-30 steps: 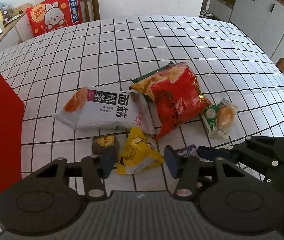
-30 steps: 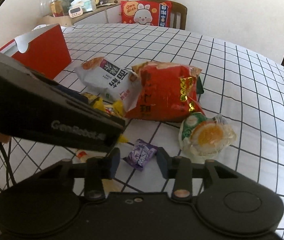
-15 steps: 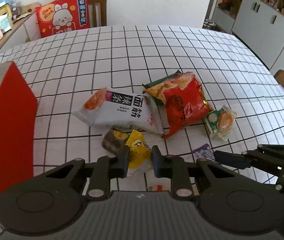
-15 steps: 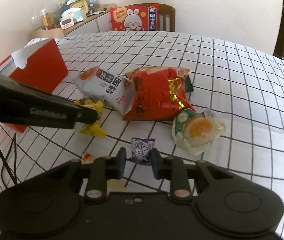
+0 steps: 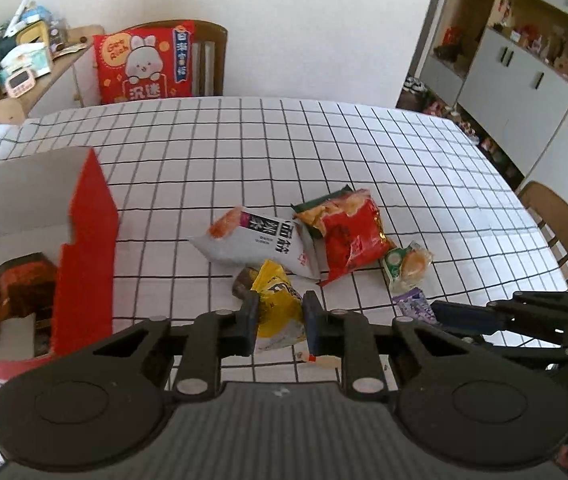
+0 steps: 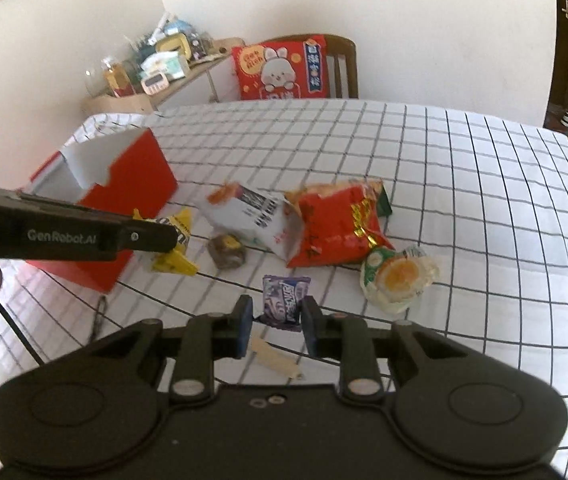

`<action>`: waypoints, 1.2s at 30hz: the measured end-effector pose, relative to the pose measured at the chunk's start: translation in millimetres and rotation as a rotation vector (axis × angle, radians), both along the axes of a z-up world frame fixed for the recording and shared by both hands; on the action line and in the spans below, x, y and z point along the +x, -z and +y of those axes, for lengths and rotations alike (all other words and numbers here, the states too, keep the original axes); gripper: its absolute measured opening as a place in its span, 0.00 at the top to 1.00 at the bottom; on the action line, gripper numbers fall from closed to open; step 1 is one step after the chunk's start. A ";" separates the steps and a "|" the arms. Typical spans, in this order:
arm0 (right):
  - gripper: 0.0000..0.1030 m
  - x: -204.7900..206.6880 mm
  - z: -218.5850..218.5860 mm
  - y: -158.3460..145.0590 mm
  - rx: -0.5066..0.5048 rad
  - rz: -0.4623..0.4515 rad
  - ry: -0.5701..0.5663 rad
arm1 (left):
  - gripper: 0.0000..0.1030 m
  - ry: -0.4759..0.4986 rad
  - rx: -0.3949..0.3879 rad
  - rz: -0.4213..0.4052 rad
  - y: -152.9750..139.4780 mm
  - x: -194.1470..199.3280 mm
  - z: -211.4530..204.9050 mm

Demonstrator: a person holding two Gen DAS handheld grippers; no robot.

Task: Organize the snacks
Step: 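Carry both snacks over the red box and open both tools to drop them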

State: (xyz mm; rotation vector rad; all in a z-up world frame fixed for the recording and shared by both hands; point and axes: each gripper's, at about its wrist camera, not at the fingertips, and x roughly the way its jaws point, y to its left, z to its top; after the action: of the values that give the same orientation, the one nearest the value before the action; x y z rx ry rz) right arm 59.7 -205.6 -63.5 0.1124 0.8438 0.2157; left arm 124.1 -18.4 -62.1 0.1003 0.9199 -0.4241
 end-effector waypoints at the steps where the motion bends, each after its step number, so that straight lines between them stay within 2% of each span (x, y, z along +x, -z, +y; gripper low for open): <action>1: 0.76 -1.1 1.4 -4.2 0.003 -0.008 -0.007 | 0.78 -0.009 -0.003 -0.001 -2.4 -0.5 4.0; 8: 0.76 1.2 26.4 -31.7 0.008 -0.059 -0.064 | 0.78 -0.083 -0.049 -0.008 -24.5 -0.8 41.1; 20: 0.76 28.4 97.6 -59.6 -0.012 -0.114 -0.193 | 0.78 -0.207 -0.073 -0.091 -56.5 6.2 112.1; 30: 0.76 56.8 158.3 -72.3 -0.020 -0.130 -0.279 | 0.78 -0.318 -0.070 -0.123 -70.6 18.4 174.7; 36: 0.76 77.9 185.6 -64.6 -0.017 -0.100 -0.305 | 0.78 -0.373 -0.063 -0.125 -69.1 29.0 208.3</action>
State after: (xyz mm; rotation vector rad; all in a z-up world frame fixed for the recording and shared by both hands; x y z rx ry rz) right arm 137.6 -19.9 1.1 -0.0438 0.7604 0.4970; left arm 153.1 189.8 7.0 -0.1017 0.7799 -0.0985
